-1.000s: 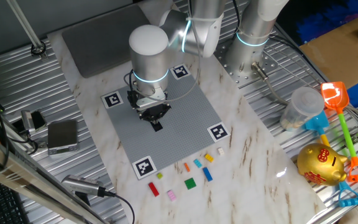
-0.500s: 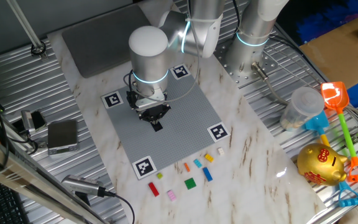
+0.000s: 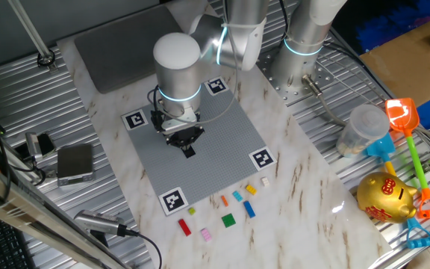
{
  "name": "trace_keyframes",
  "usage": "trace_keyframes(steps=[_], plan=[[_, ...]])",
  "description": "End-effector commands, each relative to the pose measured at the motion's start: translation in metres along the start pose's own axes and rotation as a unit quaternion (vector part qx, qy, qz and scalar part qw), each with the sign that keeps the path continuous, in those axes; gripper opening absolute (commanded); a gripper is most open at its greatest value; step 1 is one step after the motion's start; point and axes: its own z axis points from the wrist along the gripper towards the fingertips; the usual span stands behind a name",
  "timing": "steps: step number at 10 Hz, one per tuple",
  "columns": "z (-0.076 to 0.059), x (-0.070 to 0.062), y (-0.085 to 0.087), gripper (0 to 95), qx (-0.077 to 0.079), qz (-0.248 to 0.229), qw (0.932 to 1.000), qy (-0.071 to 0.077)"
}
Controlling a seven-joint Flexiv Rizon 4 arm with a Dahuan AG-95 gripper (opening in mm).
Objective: Build with small Lego blocks
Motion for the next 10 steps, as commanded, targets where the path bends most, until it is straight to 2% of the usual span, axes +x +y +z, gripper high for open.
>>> trace_keyframes(steps=[1, 10], plan=[[0.0009, 0.0002, -0.0001, 0.0, 0.002, 0.003, 1.0, 0.0], [0.0033, -0.0039, -0.0005, 0.0, 0.002, 0.014, 0.9999, 0.002]])
